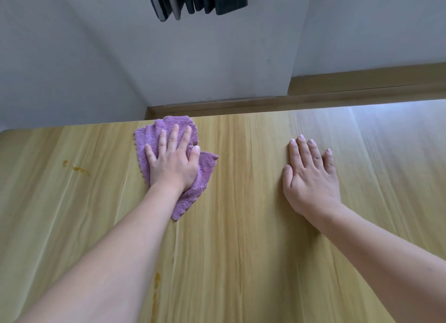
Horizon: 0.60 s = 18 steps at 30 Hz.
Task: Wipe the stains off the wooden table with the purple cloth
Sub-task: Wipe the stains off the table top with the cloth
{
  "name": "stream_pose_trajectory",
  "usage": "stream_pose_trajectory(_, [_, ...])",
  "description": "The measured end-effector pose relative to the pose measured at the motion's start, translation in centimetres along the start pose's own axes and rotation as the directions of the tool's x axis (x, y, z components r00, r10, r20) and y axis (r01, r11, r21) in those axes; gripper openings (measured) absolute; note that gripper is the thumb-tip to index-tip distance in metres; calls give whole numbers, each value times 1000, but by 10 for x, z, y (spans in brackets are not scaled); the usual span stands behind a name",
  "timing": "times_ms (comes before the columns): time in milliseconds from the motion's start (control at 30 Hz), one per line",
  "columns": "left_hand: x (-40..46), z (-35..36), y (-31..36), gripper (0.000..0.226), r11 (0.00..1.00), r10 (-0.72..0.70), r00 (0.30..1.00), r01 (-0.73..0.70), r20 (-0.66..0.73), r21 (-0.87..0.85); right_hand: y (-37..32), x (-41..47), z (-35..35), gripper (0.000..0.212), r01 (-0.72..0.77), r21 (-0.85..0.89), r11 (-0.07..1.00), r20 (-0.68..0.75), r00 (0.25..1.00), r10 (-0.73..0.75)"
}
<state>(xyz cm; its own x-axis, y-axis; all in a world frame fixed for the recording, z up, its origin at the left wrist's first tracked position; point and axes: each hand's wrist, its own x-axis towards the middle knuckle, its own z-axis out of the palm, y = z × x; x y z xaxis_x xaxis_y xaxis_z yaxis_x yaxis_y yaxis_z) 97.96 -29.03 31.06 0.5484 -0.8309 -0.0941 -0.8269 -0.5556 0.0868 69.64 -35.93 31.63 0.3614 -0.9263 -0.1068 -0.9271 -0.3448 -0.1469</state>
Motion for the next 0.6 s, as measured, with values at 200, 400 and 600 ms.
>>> stream_pose_trajectory(200, [0, -1, -2, 62, 1000, 7, 1000, -7, -11, 19, -114, -20, 7, 63, 189, 219, 957, -58, 982, -181])
stream_pose_trajectory(400, [12, -4, -8, 61, 998, 67, 998, -67, 21, -2, -127, -24, 27, 65, 131, 92, 987, -25, 991, -129])
stream_pose_trajectory(600, [27, -14, -76, 60, 999, 9, 1000, -9, 8, -50, -130, -25, 23, 66, 140, 75, 987, -6, 990, -140])
